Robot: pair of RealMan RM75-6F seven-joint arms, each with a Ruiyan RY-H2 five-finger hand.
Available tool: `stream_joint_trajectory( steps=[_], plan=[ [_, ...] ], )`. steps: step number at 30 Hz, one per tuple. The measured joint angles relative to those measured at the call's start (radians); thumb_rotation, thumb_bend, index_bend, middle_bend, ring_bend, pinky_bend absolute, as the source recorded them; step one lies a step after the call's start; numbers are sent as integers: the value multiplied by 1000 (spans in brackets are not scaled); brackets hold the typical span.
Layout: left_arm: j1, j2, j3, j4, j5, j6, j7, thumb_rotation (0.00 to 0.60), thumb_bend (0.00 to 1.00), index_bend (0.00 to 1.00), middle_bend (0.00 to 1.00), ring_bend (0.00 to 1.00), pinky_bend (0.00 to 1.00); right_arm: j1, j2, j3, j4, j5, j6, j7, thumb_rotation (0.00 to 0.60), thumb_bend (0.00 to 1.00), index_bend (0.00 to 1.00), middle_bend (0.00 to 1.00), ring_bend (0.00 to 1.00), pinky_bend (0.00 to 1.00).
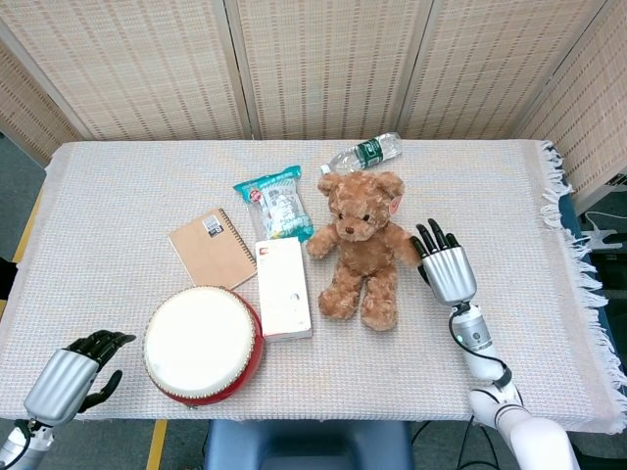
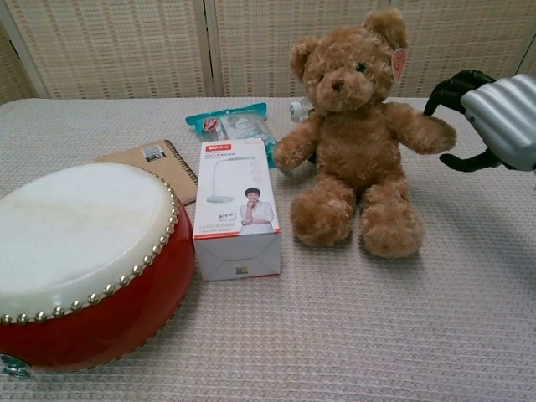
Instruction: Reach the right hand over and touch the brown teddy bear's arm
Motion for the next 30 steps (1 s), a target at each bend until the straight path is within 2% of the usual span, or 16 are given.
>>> stream_joint_trajectory(
  steps=[8,13,23,30],
  plan=[
    [-2,4,5,-4,10,0,-5,600,434,231,273,245,470,26,-42,-1,55,20,11,-10,600,108,396,289,251,687],
    [-2,5,8,-3,16,0,-5,600,434,231,273,245,470,40,-62,-1,90,34,22,-21,600,109,498,352,316,734],
    [-3,4,9,-5,20,0,-1,600,434,231,274,245,471,68,-74,15,128,75,32,-41,600,112,664,416,373,755],
    [-3,4,9,-5,20,0,-1,600,434,231,274,245,471,65,-72,10,137,88,0,-41,600,112,679,416,373,755]
  ],
)
